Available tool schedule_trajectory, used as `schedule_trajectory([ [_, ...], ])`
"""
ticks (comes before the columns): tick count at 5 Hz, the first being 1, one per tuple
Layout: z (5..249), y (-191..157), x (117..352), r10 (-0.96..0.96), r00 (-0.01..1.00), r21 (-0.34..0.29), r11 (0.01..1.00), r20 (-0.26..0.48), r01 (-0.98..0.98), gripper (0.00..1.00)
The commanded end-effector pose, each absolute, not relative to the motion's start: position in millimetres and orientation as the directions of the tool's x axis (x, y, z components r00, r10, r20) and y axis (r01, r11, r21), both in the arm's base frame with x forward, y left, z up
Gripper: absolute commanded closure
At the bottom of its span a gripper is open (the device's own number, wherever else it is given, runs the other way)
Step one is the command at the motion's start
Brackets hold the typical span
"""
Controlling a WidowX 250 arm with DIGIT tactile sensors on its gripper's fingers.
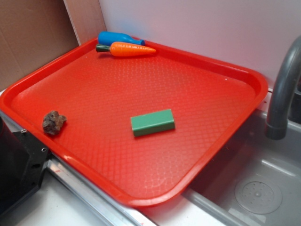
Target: Grab the green block.
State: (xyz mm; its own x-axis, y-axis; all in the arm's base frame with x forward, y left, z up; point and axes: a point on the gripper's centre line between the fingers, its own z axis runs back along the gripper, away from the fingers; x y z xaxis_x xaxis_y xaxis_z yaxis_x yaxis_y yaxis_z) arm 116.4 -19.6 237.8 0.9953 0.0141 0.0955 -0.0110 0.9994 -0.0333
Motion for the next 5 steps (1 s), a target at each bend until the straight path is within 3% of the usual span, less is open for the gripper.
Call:
schedule_trajectory([
  [1,238,-20,116,0.014,0.995,-0.033,0.999,0.096,-0.011,0.00],
  [2,188,-41,153,-0.109,0.990,0.021,0.994,0.088,0.107,0.00],
  [3,157,-67,178,-0.213,0.955,0.007,0.976,0.204,0.217,0.00],
  [4,121,-89,197,-0.289,0.937,0.019,0.957,0.195,0.291,0.00],
  [5,98,-103,202,-0.329,0.923,-0.015,0.941,0.197,0.339,0.00],
])
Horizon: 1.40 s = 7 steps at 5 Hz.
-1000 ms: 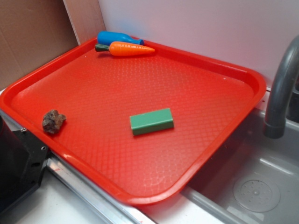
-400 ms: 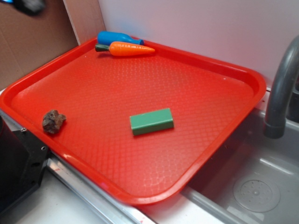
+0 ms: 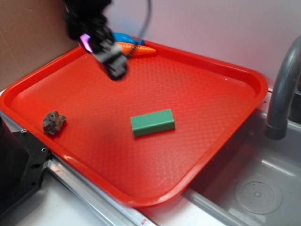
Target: Grab the green block.
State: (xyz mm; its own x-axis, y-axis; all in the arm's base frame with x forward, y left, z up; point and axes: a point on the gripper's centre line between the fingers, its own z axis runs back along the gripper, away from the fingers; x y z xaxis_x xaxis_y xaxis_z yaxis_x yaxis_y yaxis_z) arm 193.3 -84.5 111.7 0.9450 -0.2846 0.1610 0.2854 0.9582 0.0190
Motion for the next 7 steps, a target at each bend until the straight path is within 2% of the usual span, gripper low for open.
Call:
schedule_trajectory([
  [1,73,-110,213,-0.372,0.915,0.000,0.926,0.156,0.376,0.00],
  [2,55,-115,214,-0.421,0.900,-0.014,0.905,0.111,0.425,0.00],
  [4,20,-118,230,-0.506,0.862,0.039,0.862,0.025,0.505,0.00],
  [5,17,-119,232,-0.517,0.855,0.030,0.856,0.032,0.517,1.00],
  [6,25,-118,227,-0.518,0.855,0.025,0.855,0.033,0.518,1.00],
  [7,56,-103,213,-0.503,0.860,-0.001,0.863,0.083,0.505,1.00],
])
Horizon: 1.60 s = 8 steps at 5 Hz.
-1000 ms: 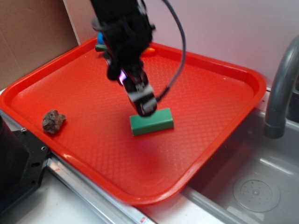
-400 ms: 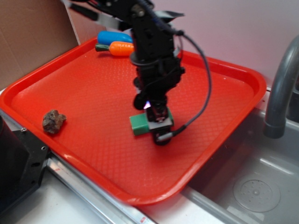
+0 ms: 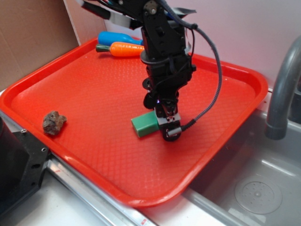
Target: Grab the green block.
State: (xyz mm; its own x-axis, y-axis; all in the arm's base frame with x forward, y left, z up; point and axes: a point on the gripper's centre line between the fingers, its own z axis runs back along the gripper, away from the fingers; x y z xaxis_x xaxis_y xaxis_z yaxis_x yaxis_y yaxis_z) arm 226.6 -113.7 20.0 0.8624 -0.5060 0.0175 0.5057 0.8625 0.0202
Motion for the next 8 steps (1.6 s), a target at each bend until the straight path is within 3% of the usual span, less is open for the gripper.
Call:
schedule_trajectory([
  [1,104,-70,196,-0.395,0.899,-0.040,0.912,0.188,0.409,1.00],
  [2,151,-26,180,-0.247,0.938,-0.095,0.956,0.242,0.276,1.00],
  [3,186,10,174,-0.073,0.967,-0.122,0.987,0.245,0.105,1.00],
  [4,199,35,186,-0.009,0.963,-0.128,0.991,0.270,0.046,1.00],
  [6,227,15,193,0.054,0.970,0.002,0.998,0.236,-0.056,1.00],
  [7,232,16,193,0.059,0.974,-0.014,0.998,0.218,-0.057,1.00],
  [8,224,20,200,0.079,0.981,0.014,0.996,0.177,-0.083,1.00],
])
